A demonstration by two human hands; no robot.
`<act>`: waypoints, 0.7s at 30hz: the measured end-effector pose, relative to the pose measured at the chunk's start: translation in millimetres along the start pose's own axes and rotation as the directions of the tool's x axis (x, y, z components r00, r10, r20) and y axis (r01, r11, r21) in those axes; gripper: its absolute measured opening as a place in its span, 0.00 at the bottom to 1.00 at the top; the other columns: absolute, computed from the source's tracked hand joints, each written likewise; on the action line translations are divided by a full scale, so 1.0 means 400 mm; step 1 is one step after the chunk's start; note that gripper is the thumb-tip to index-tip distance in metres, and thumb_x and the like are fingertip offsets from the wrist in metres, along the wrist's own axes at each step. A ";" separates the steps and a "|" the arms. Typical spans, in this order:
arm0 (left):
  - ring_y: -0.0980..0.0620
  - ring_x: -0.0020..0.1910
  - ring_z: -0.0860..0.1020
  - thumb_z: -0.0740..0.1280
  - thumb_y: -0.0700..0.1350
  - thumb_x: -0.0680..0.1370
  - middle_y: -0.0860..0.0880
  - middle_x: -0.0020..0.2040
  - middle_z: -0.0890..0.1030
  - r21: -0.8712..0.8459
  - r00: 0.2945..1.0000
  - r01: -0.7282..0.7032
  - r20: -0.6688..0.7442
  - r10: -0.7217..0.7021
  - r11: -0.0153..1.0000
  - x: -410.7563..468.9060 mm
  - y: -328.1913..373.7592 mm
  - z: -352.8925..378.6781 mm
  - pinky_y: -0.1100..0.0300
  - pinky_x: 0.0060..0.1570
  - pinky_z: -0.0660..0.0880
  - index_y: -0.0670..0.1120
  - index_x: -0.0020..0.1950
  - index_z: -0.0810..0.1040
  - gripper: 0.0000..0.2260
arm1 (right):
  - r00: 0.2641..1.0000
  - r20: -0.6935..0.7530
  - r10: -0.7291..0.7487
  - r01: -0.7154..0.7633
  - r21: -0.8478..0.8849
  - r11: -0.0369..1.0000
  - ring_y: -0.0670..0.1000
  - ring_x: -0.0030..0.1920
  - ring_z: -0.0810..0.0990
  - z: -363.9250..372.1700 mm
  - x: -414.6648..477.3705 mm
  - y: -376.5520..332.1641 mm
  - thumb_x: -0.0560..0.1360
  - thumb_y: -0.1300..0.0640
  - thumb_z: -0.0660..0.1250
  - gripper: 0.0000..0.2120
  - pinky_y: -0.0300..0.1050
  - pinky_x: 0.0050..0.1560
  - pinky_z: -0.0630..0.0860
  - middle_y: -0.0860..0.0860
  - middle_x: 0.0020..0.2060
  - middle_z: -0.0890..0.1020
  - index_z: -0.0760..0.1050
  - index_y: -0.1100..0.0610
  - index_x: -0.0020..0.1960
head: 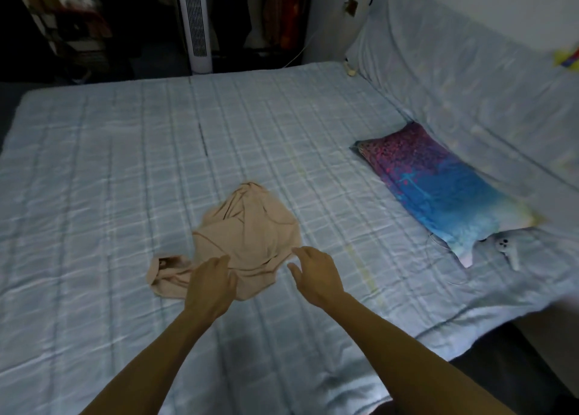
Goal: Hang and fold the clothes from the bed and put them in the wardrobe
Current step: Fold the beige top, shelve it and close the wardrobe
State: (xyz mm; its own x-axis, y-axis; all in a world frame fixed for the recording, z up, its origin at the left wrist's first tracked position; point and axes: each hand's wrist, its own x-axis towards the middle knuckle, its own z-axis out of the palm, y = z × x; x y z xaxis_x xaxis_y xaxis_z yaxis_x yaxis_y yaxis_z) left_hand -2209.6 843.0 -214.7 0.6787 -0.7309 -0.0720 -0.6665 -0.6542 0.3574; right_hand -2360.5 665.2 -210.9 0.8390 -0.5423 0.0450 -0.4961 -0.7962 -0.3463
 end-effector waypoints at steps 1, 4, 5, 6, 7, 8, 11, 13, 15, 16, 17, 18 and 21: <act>0.41 0.43 0.78 0.63 0.44 0.76 0.40 0.47 0.81 0.008 1.000 0.014 0.003 -0.014 1.000 0.023 0.016 0.013 0.52 0.43 0.74 0.39 0.59 0.76 0.14 | 1.000 0.005 -0.024 0.024 0.019 1.000 0.58 0.48 0.81 0.006 0.031 0.027 0.76 0.52 0.63 0.15 0.54 0.49 0.77 0.57 0.50 0.82 0.77 0.60 0.58; 0.39 0.44 0.79 0.64 0.44 0.77 0.39 0.48 0.81 0.008 0.997 0.082 0.003 -0.082 0.997 0.080 0.068 0.056 0.51 0.44 0.75 0.38 0.60 0.76 0.15 | 0.995 0.037 -0.094 0.090 0.090 0.992 0.58 0.45 0.80 0.022 0.115 0.097 0.76 0.55 0.65 0.14 0.55 0.47 0.78 0.58 0.48 0.82 0.77 0.62 0.58; 0.39 0.44 0.79 0.63 0.44 0.77 0.38 0.48 0.81 0.005 0.995 0.096 -0.002 -0.096 0.995 0.097 0.085 0.074 0.50 0.45 0.75 0.38 0.60 0.76 0.15 | 0.992 0.048 -0.114 0.109 0.109 0.988 0.59 0.45 0.81 0.030 0.139 0.119 0.76 0.55 0.65 0.14 0.55 0.47 0.78 0.59 0.48 0.82 0.77 0.62 0.58; 0.39 0.44 0.79 0.62 0.45 0.77 0.38 0.48 0.81 0.000 0.994 0.107 -0.005 -0.107 0.994 0.115 0.102 0.092 0.50 0.44 0.76 0.38 0.60 0.77 0.16 | 0.990 0.064 -0.129 0.120 0.124 0.985 0.60 0.46 0.81 0.039 0.164 0.141 0.75 0.55 0.65 0.15 0.56 0.48 0.78 0.61 0.50 0.82 0.77 0.62 0.58; 0.38 0.43 0.80 0.61 0.47 0.76 0.38 0.47 0.82 -0.003 0.993 0.116 0.002 -0.116 0.993 0.135 0.119 0.110 0.50 0.44 0.76 0.38 0.59 0.77 0.16 | 0.987 0.086 -0.137 0.125 0.132 0.983 0.60 0.48 0.81 0.045 0.190 0.163 0.75 0.55 0.65 0.16 0.57 0.49 0.78 0.62 0.51 0.81 0.77 0.63 0.59; 0.38 0.41 0.80 0.60 0.48 0.76 0.38 0.46 0.82 -0.002 0.993 0.120 0.010 -0.120 0.993 0.157 0.133 0.132 0.51 0.42 0.76 0.38 0.58 0.78 0.18 | 0.983 0.107 -0.150 0.135 0.134 0.982 0.61 0.49 0.81 0.054 0.215 0.186 0.75 0.55 0.65 0.17 0.59 0.51 0.77 0.63 0.53 0.81 0.77 0.63 0.59; 0.38 0.39 0.80 0.58 0.50 0.74 0.37 0.45 0.82 -0.004 0.990 0.142 0.027 -0.142 0.990 0.220 0.160 0.198 0.51 0.40 0.77 0.38 0.56 0.78 0.19 | 0.962 0.181 -0.206 0.187 0.113 0.976 0.62 0.56 0.77 0.089 0.270 0.240 0.77 0.55 0.61 0.19 0.59 0.57 0.72 0.64 0.58 0.78 0.73 0.63 0.64; 0.38 0.38 0.80 0.59 0.49 0.74 0.37 0.44 0.81 -0.021 0.984 0.171 0.058 -0.170 0.985 0.246 0.157 0.250 0.51 0.39 0.77 0.38 0.56 0.78 0.19 | 0.945 0.250 -0.213 0.194 0.097 0.976 0.62 0.60 0.74 0.136 0.294 0.271 0.79 0.55 0.59 0.20 0.57 0.61 0.68 0.63 0.62 0.75 0.70 0.62 0.67; 0.37 0.40 0.80 0.61 0.48 0.74 0.37 0.45 0.81 -0.048 0.973 0.213 0.100 -0.208 0.976 0.257 0.133 0.312 0.50 0.39 0.77 0.38 0.56 0.77 0.18 | 0.933 0.290 -0.214 0.191 0.107 0.976 0.63 0.60 0.75 0.203 0.309 0.294 0.78 0.55 0.61 0.19 0.57 0.61 0.69 0.64 0.62 0.75 0.71 0.63 0.66; 0.37 0.41 0.80 0.61 0.47 0.74 0.36 0.47 0.80 -0.059 0.964 0.241 0.128 -0.232 0.969 0.257 0.113 0.346 0.49 0.41 0.77 0.37 0.57 0.77 0.18 | 0.928 0.304 -0.216 0.192 0.108 0.976 0.64 0.59 0.75 0.241 0.314 0.304 0.77 0.56 0.63 0.19 0.57 0.60 0.70 0.64 0.61 0.76 0.72 0.63 0.65; 0.36 0.43 0.80 0.61 0.48 0.73 0.35 0.49 0.80 -0.057 0.955 0.263 0.157 -0.251 0.963 0.256 0.090 0.382 0.49 0.42 0.77 0.37 0.58 0.77 0.19 | 0.920 0.328 -0.215 0.192 0.101 0.976 0.64 0.59 0.75 0.280 0.318 0.312 0.77 0.56 0.64 0.19 0.57 0.59 0.70 0.64 0.61 0.76 0.72 0.63 0.65; 0.36 0.43 0.80 0.59 0.49 0.73 0.35 0.49 0.80 -0.047 0.946 0.276 0.191 -0.263 0.960 0.254 0.065 0.419 0.48 0.43 0.78 0.37 0.58 0.77 0.20 | 0.907 0.362 -0.216 0.198 0.086 0.976 0.63 0.60 0.75 0.317 0.322 0.320 0.76 0.55 0.64 0.20 0.55 0.60 0.69 0.63 0.62 0.75 0.72 0.62 0.66; 0.37 0.41 0.80 0.55 0.53 0.73 0.36 0.48 0.80 0.017 0.926 0.269 0.269 -0.264 0.963 0.244 -0.010 0.528 0.50 0.39 0.79 0.38 0.56 0.77 0.23 | 0.868 0.442 -0.224 0.231 0.038 0.972 0.60 0.67 0.69 0.430 0.333 0.347 0.77 0.53 0.62 0.23 0.52 0.65 0.65 0.59 0.67 0.70 0.67 0.58 0.70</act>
State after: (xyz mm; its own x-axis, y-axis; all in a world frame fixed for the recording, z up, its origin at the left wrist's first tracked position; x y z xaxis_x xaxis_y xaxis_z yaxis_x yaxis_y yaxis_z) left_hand -2205.9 733.2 -419.6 0.7215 -0.5568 -0.4115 -0.4644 -0.8300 0.3089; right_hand -2279.3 528.4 -414.1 0.9387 -0.1737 -0.2979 -0.2796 -0.8891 -0.3623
